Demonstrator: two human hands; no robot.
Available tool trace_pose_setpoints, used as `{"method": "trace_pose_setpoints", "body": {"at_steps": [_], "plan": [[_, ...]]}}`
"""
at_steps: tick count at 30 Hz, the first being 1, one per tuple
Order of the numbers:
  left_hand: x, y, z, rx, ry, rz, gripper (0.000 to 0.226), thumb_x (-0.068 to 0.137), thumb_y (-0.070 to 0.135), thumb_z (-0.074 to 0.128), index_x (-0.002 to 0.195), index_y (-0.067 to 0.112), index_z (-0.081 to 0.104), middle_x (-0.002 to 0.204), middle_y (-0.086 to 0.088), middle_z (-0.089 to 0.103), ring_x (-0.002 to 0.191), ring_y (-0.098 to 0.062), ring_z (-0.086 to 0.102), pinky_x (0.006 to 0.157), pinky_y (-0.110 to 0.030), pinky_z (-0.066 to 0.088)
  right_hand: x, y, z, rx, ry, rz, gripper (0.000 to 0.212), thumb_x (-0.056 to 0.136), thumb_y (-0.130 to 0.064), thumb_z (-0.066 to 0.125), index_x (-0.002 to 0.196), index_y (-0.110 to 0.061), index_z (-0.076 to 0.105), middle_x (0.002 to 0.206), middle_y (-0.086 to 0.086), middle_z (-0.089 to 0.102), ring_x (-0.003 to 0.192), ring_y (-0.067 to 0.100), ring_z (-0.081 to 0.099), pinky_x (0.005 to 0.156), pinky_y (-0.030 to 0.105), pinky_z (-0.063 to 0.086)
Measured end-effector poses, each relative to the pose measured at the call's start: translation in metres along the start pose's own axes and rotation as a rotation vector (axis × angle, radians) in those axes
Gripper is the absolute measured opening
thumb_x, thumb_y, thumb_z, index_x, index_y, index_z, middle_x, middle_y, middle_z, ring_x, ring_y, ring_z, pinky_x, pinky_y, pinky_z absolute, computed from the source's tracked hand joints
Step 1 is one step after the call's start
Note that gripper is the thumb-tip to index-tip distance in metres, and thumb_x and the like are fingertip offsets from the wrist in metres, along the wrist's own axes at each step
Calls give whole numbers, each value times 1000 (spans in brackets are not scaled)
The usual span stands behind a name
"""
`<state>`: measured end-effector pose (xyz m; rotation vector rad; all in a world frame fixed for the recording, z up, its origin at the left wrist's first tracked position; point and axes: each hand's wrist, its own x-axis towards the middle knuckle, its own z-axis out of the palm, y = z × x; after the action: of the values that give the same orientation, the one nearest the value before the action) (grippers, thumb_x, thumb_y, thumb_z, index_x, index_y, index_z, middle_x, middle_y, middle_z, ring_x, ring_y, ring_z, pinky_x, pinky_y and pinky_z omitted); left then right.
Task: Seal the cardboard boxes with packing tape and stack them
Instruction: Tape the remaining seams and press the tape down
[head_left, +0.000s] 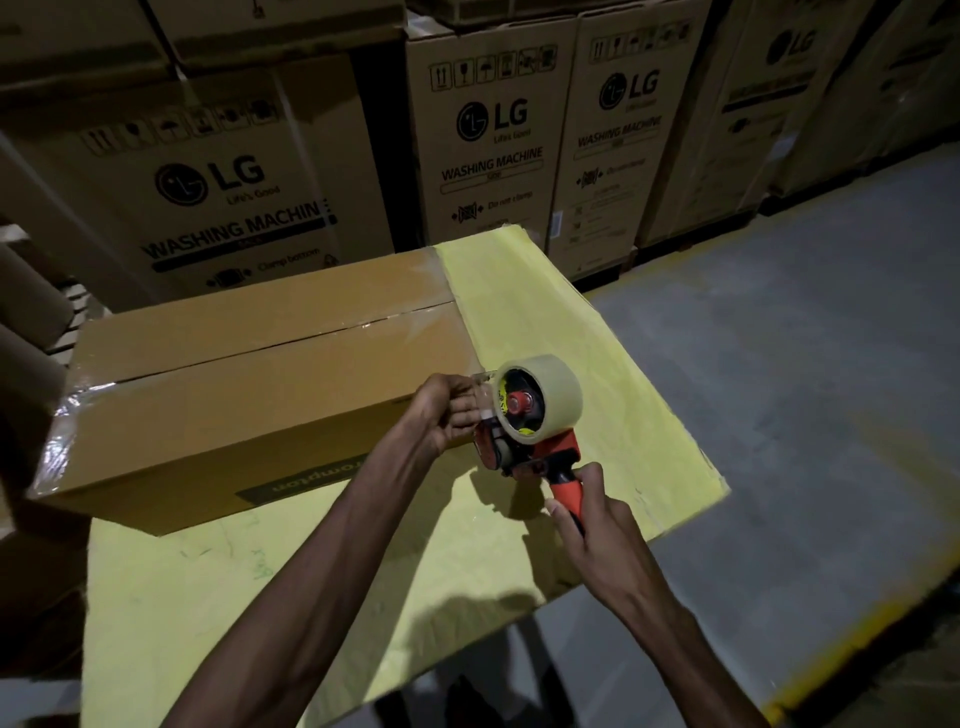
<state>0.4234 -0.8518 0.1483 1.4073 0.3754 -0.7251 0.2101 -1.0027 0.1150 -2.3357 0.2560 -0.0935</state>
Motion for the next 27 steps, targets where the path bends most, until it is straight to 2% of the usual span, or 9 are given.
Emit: {"method": "trace_pose_setpoints", "body": {"at_steps": [3,6,10,13,15,18,22,25,27], "plan": [[-4,0,-4,-24,2,-46,28,105,16,38,93,17,63,50,4,55,35,-12,50,40,-16,37,5,-9,-5,-68,-39,-13,31,106,-40,50,120,-27,26,81,-2,57,62,12,56,49,26,41],[-4,-3,-1,16,44,-18,25,102,18,39,83,22,55,68,0,54,47,-14,43,46,-22,33,7,-22,-2,-104,-37,41,33,106,-40,49,123,-25,24,83,0,57,61,14,54,50,27,38],[-10,-6,10,60,174,117,29,102,11,46,75,16,54,48,6,48,47,-15,43,50,-26,32,8,-42,6,-94,-45,165,36,106,-43,47,127,-27,21,90,4,59,68,20,58,54,35,43],[-10,-14,15,240,293,249,35,95,12,57,60,13,54,50,3,46,54,-19,38,53,-27,25,11,-54,9,-49,-53,234,34,106,-45,45,125,-29,21,95,5,57,70,19,56,52,34,39],[-10,-17,17,339,348,340,28,90,13,59,62,10,60,56,0,53,54,-19,43,51,-26,30,13,-57,10,-3,-37,280,31,106,-45,46,119,-31,22,96,3,56,71,17,57,52,33,40],[-7,-25,18,401,392,433,31,88,9,58,58,15,57,56,1,50,53,-17,41,52,-28,32,14,-57,12,65,-36,299,30,105,-44,49,114,-27,25,93,-2,54,72,16,59,55,35,43],[-18,-23,23,256,384,533,26,94,10,57,75,14,74,68,5,70,58,-12,62,57,-22,50,28,-30,16,45,-71,403,34,105,-42,51,122,-21,31,100,4,61,74,21,58,56,36,41],[-25,15,22,156,352,589,29,102,13,53,81,10,73,68,4,72,62,-10,69,59,-19,54,25,16,17,6,-81,610,47,107,-37,48,140,-10,29,121,19,65,97,37,63,69,38,44],[-19,31,12,87,189,501,29,104,10,49,89,5,73,76,-3,77,71,-16,75,69,-29,57,9,35,18,84,-14,610,34,107,-35,49,124,-11,33,111,21,66,93,39,66,67,41,51]]}}
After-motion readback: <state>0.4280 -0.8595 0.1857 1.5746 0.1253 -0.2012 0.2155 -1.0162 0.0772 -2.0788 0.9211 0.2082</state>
